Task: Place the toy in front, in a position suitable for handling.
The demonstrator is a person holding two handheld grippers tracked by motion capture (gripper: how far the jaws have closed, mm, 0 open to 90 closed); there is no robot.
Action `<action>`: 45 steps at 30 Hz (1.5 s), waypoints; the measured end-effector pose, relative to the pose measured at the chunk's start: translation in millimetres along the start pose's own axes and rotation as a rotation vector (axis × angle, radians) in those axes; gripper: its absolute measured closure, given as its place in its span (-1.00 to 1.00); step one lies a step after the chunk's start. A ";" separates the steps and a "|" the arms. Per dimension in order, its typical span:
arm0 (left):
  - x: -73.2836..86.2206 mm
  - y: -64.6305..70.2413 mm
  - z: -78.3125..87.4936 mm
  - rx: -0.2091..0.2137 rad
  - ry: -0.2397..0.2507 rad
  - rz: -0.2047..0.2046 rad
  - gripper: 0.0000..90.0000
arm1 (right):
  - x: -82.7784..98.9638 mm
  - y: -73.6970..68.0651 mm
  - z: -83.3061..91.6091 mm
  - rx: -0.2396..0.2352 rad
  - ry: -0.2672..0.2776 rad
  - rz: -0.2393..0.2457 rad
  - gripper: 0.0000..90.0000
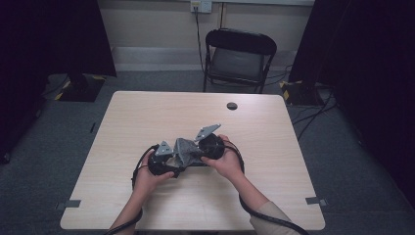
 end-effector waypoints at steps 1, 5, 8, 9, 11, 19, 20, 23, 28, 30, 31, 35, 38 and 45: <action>0.3 -0.4 -0.2 0.002 0.002 0.004 -0.46 | 0.8 -0.2 -2.9 0.004 -0.011 0.001 0.65; 0.3 -0.4 -0.9 0.010 -0.004 -0.013 -0.36 | 5.2 -0.2 -8.7 -0.003 -0.027 -0.006 0.65; 0.0 0.3 -1.0 0.006 -0.018 -0.052 -0.25 | 7.5 0.5 -7.7 0.000 -0.030 -0.011 0.64; 0.3 1.5 -1.9 0.016 -0.017 -0.039 -0.21 | 8.1 1.2 -7.0 -0.001 -0.031 -0.010 0.63; 0.0 1.2 -2.4 0.019 -0.020 -0.040 -0.21 | 10.2 2.6 -4.3 -0.002 -0.037 -0.015 0.63; -0.4 0.8 -3.4 0.026 -0.029 -0.014 -0.21 | 23.5 12.9 7.1 0.018 -0.068 -0.026 0.63; -0.4 1.1 -3.6 0.027 -0.026 -0.011 -0.21 | 25.4 13.6 7.0 0.013 -0.069 -0.032 0.63; -0.5 1.1 -3.6 0.026 -0.027 -0.015 -0.20 | 28.7 15.4 7.8 0.015 -0.070 -0.031 0.63; -0.4 1.0 -3.6 0.026 -0.028 -0.015 -0.21 | 31.2 16.8 12.8 0.035 -0.102 -0.009 0.63; -0.2 0.4 -3.1 0.026 -0.029 -0.020 -0.21 | 35.1 18.9 16.3 0.044 -0.122 -0.001 0.63; -0.1 0.3 -3.1 0.026 -0.030 -0.021 -0.21 | 38.2 20.7 18.3 0.051 -0.134 -0.002 0.63; 0.2 1.3 -3.3 0.023 -0.031 -0.036 -0.19 | 55.7 31.1 26.4 0.055 -0.155 -0.039 0.64; 0.3 0.3 -2.3 0.019 -0.033 -0.054 -0.13 | 67.0 37.5 32.3 0.050 -0.148 -0.086 0.64; -1.2 1.8 1.0 0.080 0.012 -0.016 -0.20 | 69.4 38.2 32.4 0.051 -0.153 -0.083 0.63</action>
Point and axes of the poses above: each handheld gripper's, and its own axes: z roughly backward along the jaws, x roughly out of its underside, y roughly to its right, the point moved 2 cm from there along -z, roughly forward along the jaws, and after that the axes turned 1 degree about x, right-handed, at the moved point
